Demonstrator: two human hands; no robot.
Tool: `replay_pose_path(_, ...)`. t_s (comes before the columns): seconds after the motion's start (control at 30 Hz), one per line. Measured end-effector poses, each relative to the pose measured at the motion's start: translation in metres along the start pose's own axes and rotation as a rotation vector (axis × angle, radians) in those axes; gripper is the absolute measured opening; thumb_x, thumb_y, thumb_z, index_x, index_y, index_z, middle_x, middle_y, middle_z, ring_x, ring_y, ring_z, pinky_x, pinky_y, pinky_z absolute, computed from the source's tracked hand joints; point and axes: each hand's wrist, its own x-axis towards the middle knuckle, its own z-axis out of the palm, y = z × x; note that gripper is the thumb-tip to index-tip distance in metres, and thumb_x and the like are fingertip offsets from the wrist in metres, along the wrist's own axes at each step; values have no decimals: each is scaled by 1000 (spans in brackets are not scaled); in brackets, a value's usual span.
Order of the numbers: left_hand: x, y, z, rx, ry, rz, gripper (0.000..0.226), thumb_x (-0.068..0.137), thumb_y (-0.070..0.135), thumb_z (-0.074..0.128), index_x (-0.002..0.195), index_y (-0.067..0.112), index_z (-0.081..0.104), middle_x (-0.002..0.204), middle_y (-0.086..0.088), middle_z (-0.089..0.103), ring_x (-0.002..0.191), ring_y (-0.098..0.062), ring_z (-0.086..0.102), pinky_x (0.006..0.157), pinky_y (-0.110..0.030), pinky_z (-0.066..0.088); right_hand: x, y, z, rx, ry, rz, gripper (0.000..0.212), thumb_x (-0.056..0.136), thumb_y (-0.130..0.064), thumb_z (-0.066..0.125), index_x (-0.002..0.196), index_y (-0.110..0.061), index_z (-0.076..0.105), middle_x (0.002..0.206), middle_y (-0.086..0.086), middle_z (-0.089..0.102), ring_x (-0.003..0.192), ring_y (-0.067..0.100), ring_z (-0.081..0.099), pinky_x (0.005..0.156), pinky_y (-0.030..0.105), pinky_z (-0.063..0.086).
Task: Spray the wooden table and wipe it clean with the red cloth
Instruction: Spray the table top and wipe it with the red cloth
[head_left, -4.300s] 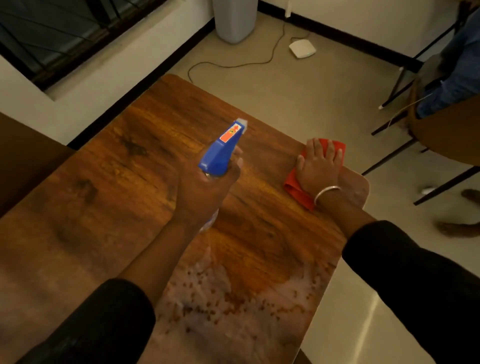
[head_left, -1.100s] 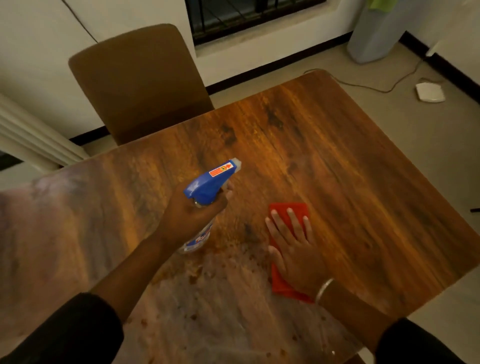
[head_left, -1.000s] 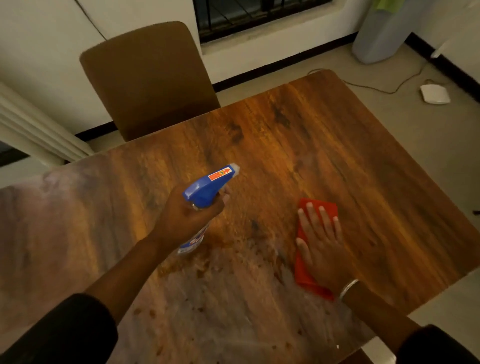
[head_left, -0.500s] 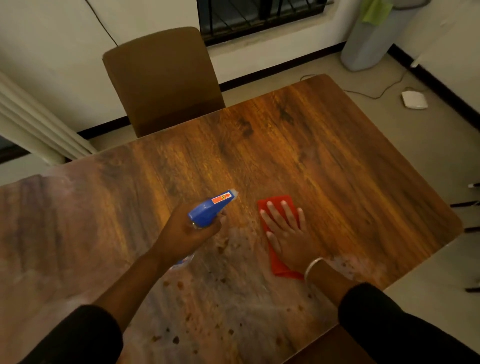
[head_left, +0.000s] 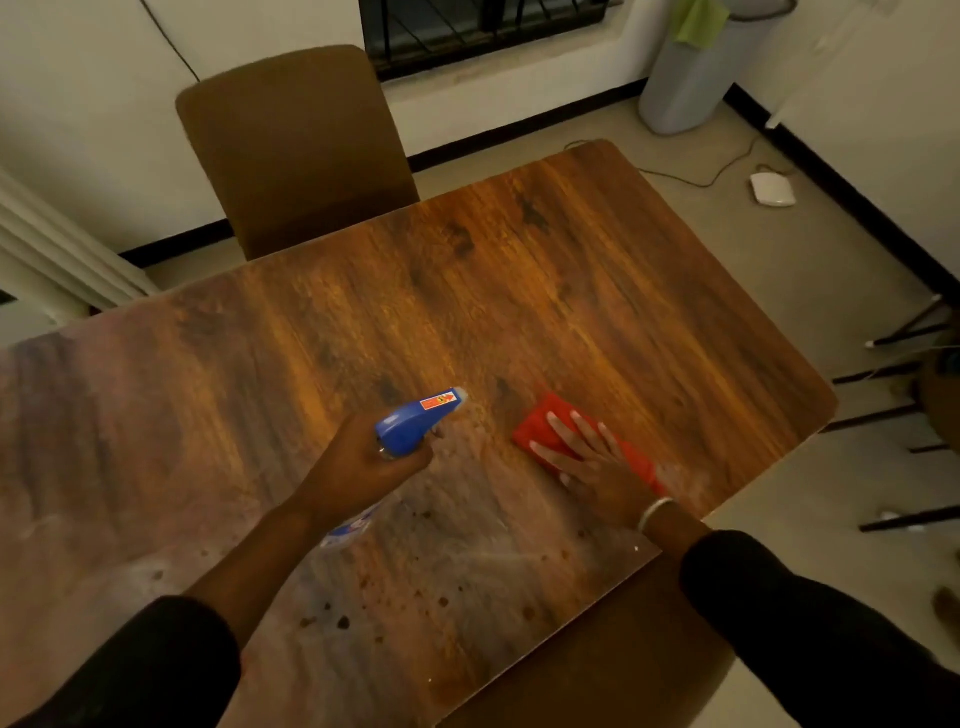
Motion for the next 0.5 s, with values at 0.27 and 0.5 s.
replay_pose_path(0.27,6,4,40,37,-24,-61,22,85,13,73,84,35,70,65,6,68,59,-3,63,60,-19,52,-43,87,5,-28,71,135,58,110,-60,13,161,-56,-15,174,-12,-26,164,27,-10,130,59,8)
replay_pose_path(0.5,30,21,88,114,-109,17,34,83,11,75,90,44,71,82,17,74,75,2,70,67,-6,49,-78,93,55,-143,143,-200,58,112,-52,21,168,-39,17,179,0,4,165,32,1,132,57,6)
